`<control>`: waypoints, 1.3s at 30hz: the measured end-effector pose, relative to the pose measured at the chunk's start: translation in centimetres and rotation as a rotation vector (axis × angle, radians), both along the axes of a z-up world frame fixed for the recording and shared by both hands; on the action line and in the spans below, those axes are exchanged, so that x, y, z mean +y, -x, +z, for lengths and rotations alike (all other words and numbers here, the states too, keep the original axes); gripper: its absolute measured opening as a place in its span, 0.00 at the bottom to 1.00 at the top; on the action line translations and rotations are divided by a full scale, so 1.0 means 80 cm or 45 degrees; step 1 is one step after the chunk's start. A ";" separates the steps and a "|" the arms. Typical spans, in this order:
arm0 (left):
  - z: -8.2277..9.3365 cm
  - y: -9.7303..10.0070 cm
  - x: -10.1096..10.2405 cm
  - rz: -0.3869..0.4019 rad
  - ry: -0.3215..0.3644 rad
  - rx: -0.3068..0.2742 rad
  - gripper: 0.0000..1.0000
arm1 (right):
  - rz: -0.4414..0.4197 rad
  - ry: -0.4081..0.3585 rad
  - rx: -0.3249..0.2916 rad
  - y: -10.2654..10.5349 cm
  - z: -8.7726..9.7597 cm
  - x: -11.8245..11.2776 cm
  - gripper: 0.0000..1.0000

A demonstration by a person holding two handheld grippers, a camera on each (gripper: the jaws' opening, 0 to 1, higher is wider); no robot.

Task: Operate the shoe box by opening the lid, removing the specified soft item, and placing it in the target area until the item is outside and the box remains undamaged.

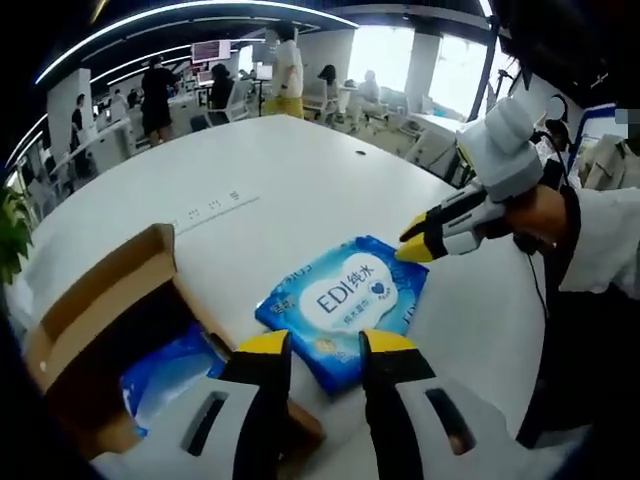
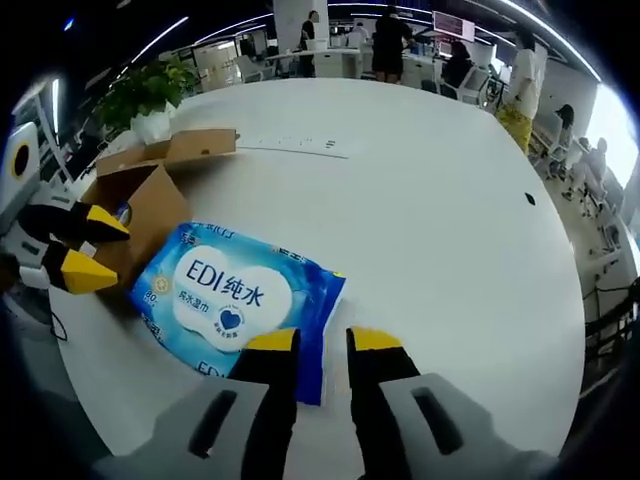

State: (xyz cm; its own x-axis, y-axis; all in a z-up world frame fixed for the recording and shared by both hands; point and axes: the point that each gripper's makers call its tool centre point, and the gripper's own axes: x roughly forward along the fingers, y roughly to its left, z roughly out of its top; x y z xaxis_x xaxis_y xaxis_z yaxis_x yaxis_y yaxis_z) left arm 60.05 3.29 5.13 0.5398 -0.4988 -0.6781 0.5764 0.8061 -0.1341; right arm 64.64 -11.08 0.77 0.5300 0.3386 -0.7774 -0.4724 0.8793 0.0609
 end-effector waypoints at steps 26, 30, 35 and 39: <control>0.024 0.005 0.036 -0.028 0.055 -0.151 0.36 | 0.201 -0.066 -0.105 0.017 0.038 0.053 0.33; 0.025 0.007 0.052 -0.011 0.055 -0.167 0.41 | 0.229 -0.080 -0.121 0.021 0.043 0.063 0.35; 0.030 0.010 0.074 0.016 0.071 -0.190 0.45 | 0.264 -0.104 -0.143 0.026 0.050 0.079 0.39; 0.036 0.015 0.091 0.027 0.070 -0.229 0.46 | 0.293 -0.120 -0.157 0.030 0.054 0.093 0.42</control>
